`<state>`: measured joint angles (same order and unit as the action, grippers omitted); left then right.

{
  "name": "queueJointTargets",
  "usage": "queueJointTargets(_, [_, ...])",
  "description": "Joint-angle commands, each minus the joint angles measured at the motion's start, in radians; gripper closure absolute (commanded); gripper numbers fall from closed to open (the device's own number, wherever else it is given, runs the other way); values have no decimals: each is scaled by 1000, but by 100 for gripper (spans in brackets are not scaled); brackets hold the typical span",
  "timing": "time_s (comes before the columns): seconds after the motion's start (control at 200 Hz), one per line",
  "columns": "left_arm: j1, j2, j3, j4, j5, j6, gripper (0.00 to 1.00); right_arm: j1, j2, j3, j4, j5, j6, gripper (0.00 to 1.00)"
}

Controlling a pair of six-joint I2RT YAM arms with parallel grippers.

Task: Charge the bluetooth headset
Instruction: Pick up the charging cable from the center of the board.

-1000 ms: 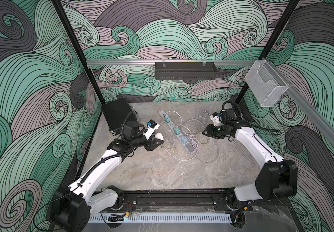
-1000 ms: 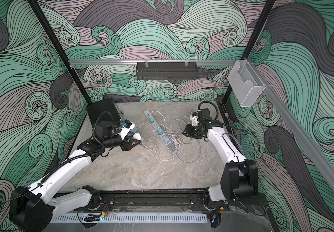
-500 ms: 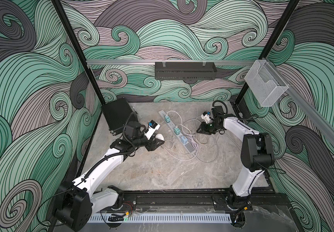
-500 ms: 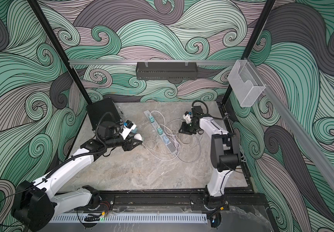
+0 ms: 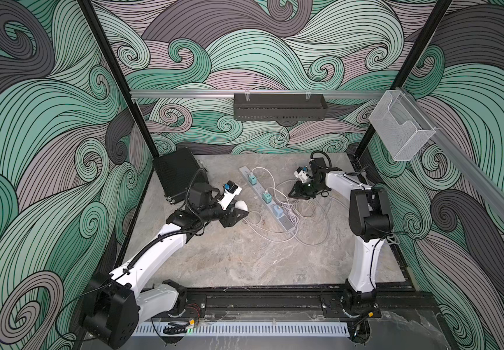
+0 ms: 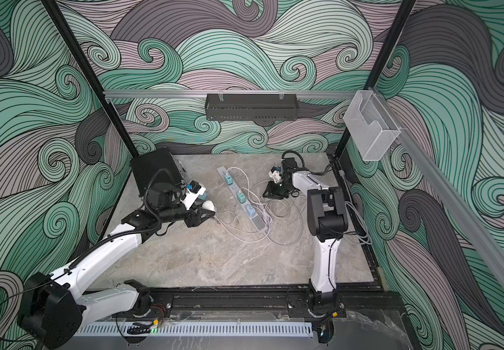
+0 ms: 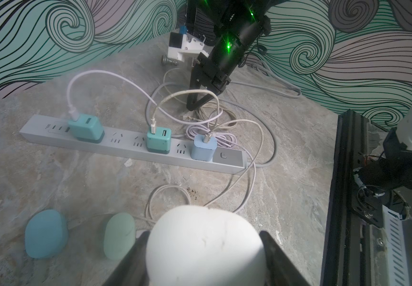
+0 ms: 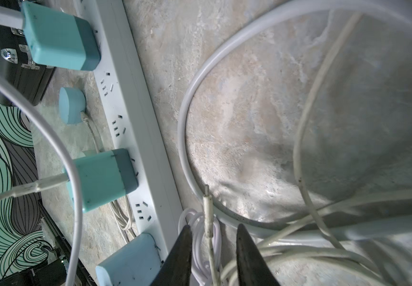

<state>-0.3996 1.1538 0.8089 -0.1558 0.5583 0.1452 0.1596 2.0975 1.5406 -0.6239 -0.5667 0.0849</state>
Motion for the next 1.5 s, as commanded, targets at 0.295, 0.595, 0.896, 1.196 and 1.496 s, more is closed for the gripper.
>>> queueJointTargets(0.295, [6,-22,-6,28,15,5,65,18,53,12,20,-35,5,73])
queueJointTargets(0.595, [5,-11,-5,23,15,10,65,20,71,18,40,-59,18,80])
queueJointTargets(0.896, [6,-9,-3,15,9,20,65,21,60,-3,38,-67,21,82])
queueJointTargets(1.196, [6,-12,1,5,-1,27,65,22,58,-10,21,-55,21,81])
queueJointTargets(1.496, [6,-10,1,0,-3,30,64,22,55,-18,9,-54,13,83])
